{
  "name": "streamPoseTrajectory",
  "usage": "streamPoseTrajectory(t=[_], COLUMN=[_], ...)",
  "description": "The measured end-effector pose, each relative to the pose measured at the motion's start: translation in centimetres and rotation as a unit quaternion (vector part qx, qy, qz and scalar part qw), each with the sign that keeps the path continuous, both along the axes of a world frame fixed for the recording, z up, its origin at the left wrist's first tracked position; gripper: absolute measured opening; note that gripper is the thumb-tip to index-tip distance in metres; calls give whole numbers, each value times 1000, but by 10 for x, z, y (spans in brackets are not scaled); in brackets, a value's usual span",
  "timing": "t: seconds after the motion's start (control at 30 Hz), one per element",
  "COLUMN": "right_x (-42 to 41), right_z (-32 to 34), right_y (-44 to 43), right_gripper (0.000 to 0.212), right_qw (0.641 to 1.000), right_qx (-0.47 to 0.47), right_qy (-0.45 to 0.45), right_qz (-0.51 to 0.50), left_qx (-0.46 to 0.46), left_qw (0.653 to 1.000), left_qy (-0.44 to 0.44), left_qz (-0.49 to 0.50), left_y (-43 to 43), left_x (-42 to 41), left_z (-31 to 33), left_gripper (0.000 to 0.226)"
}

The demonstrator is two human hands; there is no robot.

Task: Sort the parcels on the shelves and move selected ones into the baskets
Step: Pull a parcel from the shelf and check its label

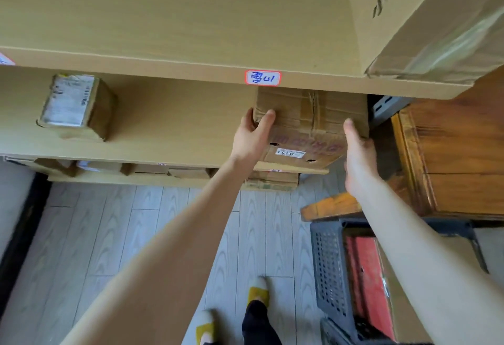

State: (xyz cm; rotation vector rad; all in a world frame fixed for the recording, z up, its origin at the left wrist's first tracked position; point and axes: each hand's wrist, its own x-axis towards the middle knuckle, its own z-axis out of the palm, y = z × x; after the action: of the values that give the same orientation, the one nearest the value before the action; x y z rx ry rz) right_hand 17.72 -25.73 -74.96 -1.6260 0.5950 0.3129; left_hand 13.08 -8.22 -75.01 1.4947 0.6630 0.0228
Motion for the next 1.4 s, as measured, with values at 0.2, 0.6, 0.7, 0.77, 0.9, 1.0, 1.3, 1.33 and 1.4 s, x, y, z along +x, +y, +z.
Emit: streamPoseTrajectory(t=[0.2, 0.6, 0.7, 0.77, 0.9, 1.0, 1.3, 1.33, 1.4], right_x=[-47, -142, -132, -121, -108, -114, -117, -118, -121], right_z=[-2, -14, -9, 8, 26, 16, -7, -13, -28], right_y=[56, 100, 92, 91, 84, 79, 59, 58, 60], right_gripper=[62, 41, 34, 43, 96, 66, 56, 55, 51], right_qw=[999, 977, 995, 998, 989, 983, 973, 965, 961], right_qx=[17, 123, -49, -39, 3, 11, 144, 167, 173], right_qy=[17, 171, 81, 37, 92, 84, 139, 157, 182], right_qz=[22, 18, 28, 36, 113, 161, 118, 125, 112], left_qx=[50, 339, 450, 489, 484, 368, 292, 293, 329], left_qw=[997, 940, 890, 866, 874, 927, 934, 930, 919], left_qy=[-27, -25, -24, -28, 17, 62, -83, -129, -194], left_qz=[52, 30, -70, -100, -43, 12, 187, 182, 102], left_y=[46, 50, 34, 28, 48, 76, 88, 84, 73], left_x=[-68, -170, -170, -165, -159, -158, -162, -166, -173], left_z=[10, 50, 40, 36, 25, 21, 47, 54, 61], left_gripper=[16, 66, 47, 40, 47, 64, 37, 40, 37])
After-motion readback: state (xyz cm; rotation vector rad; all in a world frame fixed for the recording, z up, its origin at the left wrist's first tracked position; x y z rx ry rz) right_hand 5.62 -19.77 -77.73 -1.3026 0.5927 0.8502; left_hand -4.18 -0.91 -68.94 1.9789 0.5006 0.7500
